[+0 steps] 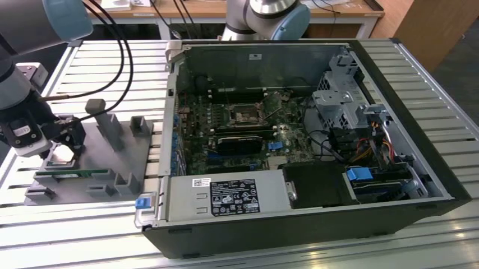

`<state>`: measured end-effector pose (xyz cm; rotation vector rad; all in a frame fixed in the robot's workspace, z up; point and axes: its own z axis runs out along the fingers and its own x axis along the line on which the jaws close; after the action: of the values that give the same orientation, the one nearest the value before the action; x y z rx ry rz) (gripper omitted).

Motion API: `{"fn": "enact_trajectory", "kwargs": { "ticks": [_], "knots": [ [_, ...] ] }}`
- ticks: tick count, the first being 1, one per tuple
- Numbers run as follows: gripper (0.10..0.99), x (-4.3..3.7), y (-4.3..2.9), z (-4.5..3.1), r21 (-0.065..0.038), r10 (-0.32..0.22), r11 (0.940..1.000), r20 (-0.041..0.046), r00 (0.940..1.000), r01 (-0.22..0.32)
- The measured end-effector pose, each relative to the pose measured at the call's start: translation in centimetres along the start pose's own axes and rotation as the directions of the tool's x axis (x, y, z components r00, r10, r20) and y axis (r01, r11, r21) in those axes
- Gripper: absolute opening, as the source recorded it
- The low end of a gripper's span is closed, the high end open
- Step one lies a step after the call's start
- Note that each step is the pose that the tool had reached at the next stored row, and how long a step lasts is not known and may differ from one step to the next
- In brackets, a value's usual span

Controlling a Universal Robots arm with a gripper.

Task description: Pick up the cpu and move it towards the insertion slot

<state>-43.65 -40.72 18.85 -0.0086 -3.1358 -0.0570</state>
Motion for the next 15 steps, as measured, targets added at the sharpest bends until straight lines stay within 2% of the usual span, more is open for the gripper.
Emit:
{"fn": "enact_trajectory", "kwargs": {
  "ticks": [9, 11, 12, 15],
  "knots": [
    [0.706, 0.06, 0.04, 0.49, 0.0, 0.01, 0.9999, 0.0002, 0.9999, -0.01],
    [0.69, 0.08, 0.05, 0.55, 0.0, 0.012, 0.9999, 0.0001, 0.9999, -0.012],
    [0.624, 0.08, 0.05, 0.57, -0.001, 0.012, 0.9999, 0.0001, 0.9999, -0.012],
    [0.624, 0.09, 0.06, 0.63, -0.002, 0.012, 0.9999, 0.0002, 0.9999, -0.012]
  ]
}}
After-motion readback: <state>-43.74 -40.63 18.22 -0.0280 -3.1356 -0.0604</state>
